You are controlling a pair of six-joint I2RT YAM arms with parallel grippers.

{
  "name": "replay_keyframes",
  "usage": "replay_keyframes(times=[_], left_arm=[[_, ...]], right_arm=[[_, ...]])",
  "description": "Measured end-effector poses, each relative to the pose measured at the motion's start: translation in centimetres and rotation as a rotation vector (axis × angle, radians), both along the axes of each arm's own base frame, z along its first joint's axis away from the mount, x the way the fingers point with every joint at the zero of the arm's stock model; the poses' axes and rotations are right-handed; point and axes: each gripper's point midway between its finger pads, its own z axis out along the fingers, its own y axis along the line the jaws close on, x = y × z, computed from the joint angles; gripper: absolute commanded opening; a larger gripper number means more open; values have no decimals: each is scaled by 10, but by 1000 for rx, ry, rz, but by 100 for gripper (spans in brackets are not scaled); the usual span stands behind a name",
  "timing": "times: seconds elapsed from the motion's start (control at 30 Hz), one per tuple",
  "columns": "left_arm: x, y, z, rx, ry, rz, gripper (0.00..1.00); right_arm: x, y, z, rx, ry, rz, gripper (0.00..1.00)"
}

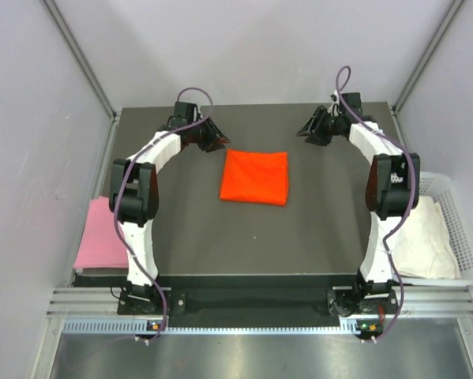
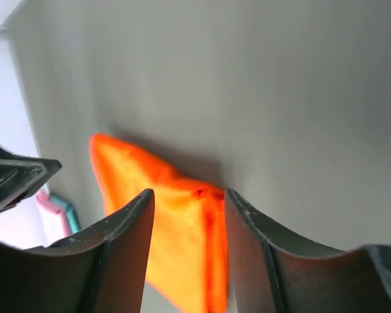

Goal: Fold and stack the t-shirts
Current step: Fold the tshirt

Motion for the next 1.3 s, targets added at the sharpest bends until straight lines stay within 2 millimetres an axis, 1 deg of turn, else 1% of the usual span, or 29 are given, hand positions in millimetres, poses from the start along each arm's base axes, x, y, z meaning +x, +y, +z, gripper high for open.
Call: replay_keyframes(times=[0.03,0.1,0.13,0.17,0.2,0.23,0.27,0.3,0.37,0.43,0.5,0.57,0.63,0.7,0.77,0.83,0.97,1.13,1.23,1.3], left_arm=[[-5,-1,8,-4,-18,-15,36],[-20,-8,24,-45,-63,-57,32],[-28,-13,31,-83,-92,-72,32],[-34,-18,34,-111,-106,-87,32],[-40,-24,36,-148,-121,-105,31],[-44,-30,34,-180,-136,-118,31],[-46,-34,30,-205,-139,-125,31],[-48,-38,25,-225,-135,-130,31],[-47,-44,12,-266,-129,-136,30],[-39,-48,0,-315,-132,-127,28],[-31,-51,-13,-353,-135,-117,28],[-26,-52,-30,-378,-130,-102,27],[-23,-51,-49,-386,-113,-88,27],[-21,-49,-66,-385,-95,-74,26],[-20,-46,-78,-387,-81,-60,26],[-18,-43,-77,-389,-91,-56,27],[-12,-31,-75,-385,-110,-45,27],[6,-13,-69,-345,-119,-23,30],[11,-5,-60,-322,-102,-12,30],[11,-2,-43,-321,-106,-9,30]], right_arm=[[-2,3,10,-4,-31,20,48],[-14,20,23,22,-79,62,46],[-25,38,27,51,-98,92,45],[-35,55,27,83,-104,120,37],[-43,74,25,117,-119,149,35],[-53,93,20,154,-115,182,34],[-61,108,13,185,-101,205,32],[-71,127,1,219,-80,236,29],[-84,152,-20,269,-41,273,23],[-87,163,-39,321,-6,271,23],[-83,161,-57,358,25,237,22],[-73,151,-70,386,42,192,22],[-64,140,-76,413,47,160,22],[-54,128,-76,429,28,138,22],[-45,112,-78,431,17,109,22],[-37,95,-80,439,15,86,22],[-18,65,-80,438,-7,47,23],[1,28,-78,400,7,6,22],[2,14,-77,364,28,-7,23],[-3,9,-69,341,41,-9,24]])
